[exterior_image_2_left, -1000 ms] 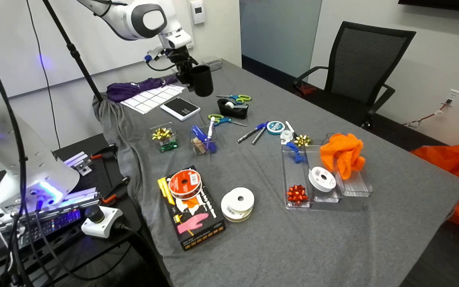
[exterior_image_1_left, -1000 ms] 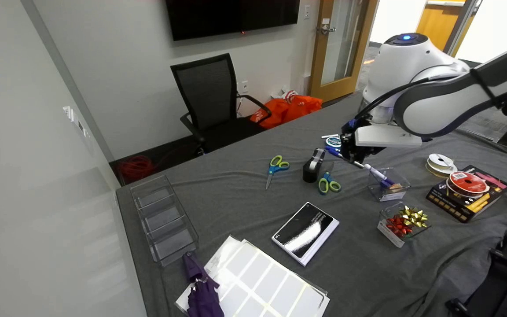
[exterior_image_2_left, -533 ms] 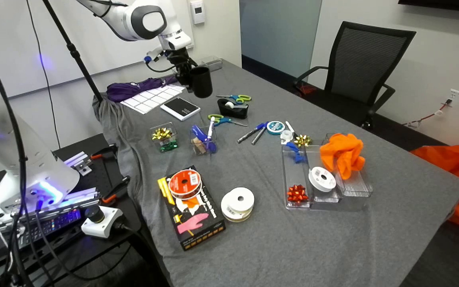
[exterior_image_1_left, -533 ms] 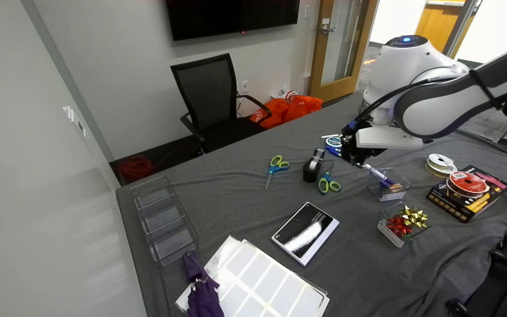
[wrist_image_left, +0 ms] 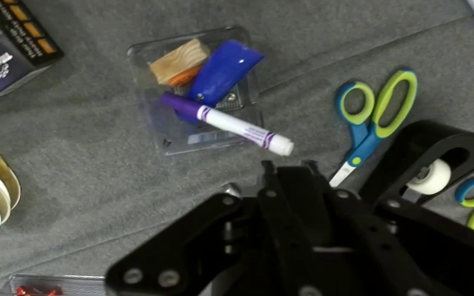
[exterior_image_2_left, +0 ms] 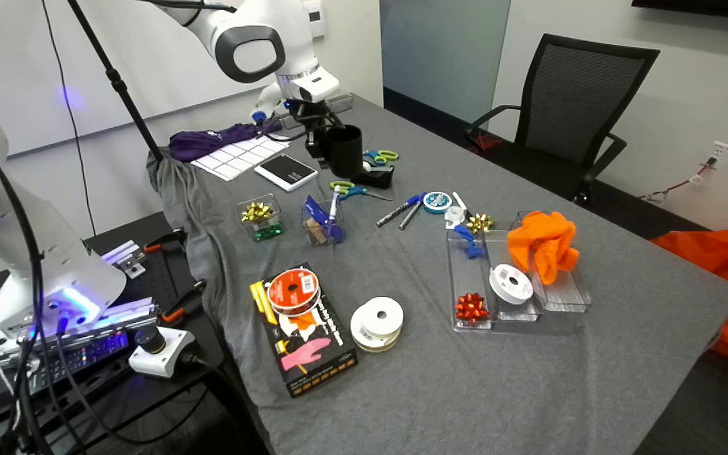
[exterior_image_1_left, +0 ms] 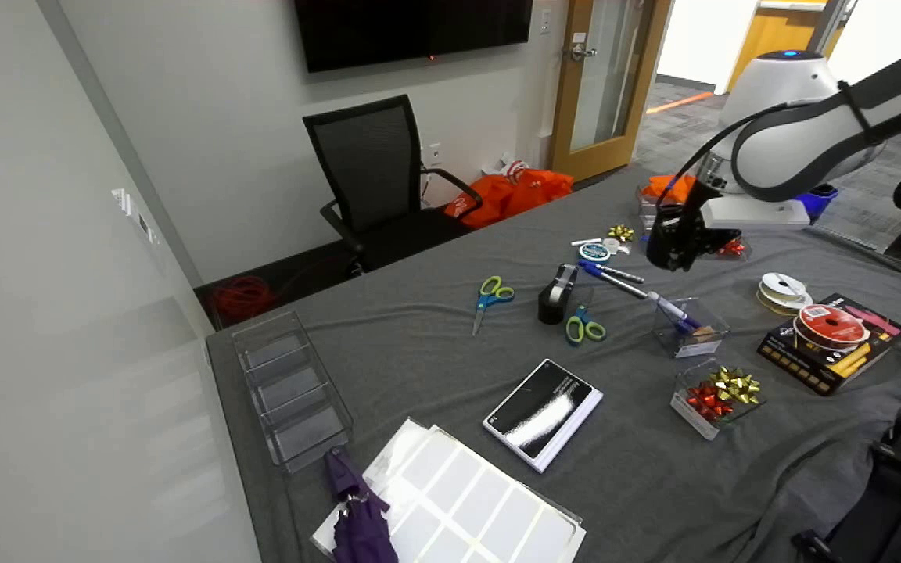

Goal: Move the black cup to the right

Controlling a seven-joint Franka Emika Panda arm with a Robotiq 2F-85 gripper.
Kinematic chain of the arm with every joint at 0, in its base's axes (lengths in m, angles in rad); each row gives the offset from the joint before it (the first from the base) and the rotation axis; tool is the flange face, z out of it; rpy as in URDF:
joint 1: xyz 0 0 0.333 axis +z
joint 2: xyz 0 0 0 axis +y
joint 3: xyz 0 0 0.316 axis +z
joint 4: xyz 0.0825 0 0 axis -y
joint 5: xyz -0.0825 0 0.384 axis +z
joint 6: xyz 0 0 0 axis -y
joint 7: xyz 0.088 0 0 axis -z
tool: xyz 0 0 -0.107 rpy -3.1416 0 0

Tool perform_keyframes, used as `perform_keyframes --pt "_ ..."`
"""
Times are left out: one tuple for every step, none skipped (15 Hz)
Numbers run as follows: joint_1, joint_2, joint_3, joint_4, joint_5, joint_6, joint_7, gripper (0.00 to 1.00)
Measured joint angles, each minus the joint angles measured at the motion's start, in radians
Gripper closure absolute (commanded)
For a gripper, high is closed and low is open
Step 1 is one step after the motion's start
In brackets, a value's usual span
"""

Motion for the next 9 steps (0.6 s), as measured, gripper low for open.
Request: perform_keyframes --pt "-0.024 0.0 -0.011 0.0 0.019 0.001 -0.067 0.95" --pt "-0.045 0.001 -0.021 0.0 0.032 0.002 -0.127 0.95" --pt "-0.065 0.002 -0.03 0.0 0.04 0.003 -0.18 0.95" --pt "-0.082 0.004 -0.039 -0.001 0.045 0.004 -0.225 0.95" --pt "-0.096 0.008 -0.047 -0.002 0.045 0.007 -0.261 0.95" --pt "-0.107 0.014 -0.055 -0.004 0.044 0.011 -0.289 0.95" --pt "-0.116 0.024 -0.061 -0.006 0.042 0.017 -0.31 0.95" --pt "-0.122 0.039 -0.068 -0.007 0.037 0.03 -0.325 0.95" --pt "-0.125 0.057 -0.075 -0.009 0.031 0.05 -0.335 0.95"
